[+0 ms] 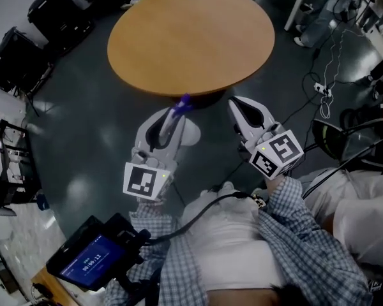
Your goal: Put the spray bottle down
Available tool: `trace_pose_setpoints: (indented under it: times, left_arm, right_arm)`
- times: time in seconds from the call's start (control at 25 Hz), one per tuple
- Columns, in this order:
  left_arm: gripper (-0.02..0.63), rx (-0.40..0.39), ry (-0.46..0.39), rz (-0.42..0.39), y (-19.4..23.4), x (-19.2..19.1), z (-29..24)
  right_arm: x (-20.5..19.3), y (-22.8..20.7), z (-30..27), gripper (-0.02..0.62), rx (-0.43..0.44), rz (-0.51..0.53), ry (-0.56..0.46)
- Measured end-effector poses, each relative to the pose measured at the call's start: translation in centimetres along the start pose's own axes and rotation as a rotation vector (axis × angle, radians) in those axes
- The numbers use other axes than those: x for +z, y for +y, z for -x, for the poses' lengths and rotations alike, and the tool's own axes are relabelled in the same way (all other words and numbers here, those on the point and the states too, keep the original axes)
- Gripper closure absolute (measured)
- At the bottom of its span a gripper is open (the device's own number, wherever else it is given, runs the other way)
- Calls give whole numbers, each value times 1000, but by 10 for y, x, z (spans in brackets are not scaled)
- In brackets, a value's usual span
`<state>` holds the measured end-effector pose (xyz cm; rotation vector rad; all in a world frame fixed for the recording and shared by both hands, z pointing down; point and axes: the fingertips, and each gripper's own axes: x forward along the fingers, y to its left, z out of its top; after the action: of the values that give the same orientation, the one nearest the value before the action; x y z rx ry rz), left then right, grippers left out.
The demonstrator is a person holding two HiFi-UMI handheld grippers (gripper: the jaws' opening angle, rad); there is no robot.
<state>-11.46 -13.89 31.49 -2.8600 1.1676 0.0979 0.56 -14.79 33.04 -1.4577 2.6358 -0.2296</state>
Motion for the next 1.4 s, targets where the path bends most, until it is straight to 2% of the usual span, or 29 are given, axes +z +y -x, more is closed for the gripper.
trace_pose_setpoints:
  times: [0.08,0.2,0.32,0.44,0.56,0.64,0.76,0.84,0.96,1.08,1.32,1.4]
  left_arm:
    - [512,9,-14,-6,25,11,4]
    - [512,-4,-38,-24,37,13,-1]
    - [512,-114,-64,6,27,14,-28]
    - [512,-208,-69,12,20,25,-53]
    - [512,-257,-57,5,20,30,-54]
    - [512,-274,-53,9,19,24,-46]
    - [512,-366,-79,-43,25,19,-59]
    - [512,-392,-84,-56,22,10,-62]
    - [512,-399,-72,-52,12,-4,-58]
    - [512,-417,-79,-46,0,-6,-63]
    - [512,-448,-73,-29,-77,-11,-98]
    - [512,-437,-69,-22,-90,-17,-104]
  right_arm:
    - [-2,5,-23,601,-21,-10,-5]
    - [-10,-6,-38,601,-53,-13,-21]
    - [-13,-32,-30,601,-171,-8,-30]
    - [3,-56,-22,601,-270,29,-47]
    - [12,-65,-11,601,-357,40,-71]
    - [1,-60,4,601,-396,15,-64]
    - [-31,-62,20,601,-502,-20,-92]
    - [-57,-62,36,601,-553,-68,-98]
    - [-76,-57,54,601,-571,-99,-92]
    - [-68,-60,68,601,-579,-84,-112]
    - [-58,-114,124,601,-590,-123,-116]
    - [-59,-123,131,601,-576,-119,-102]
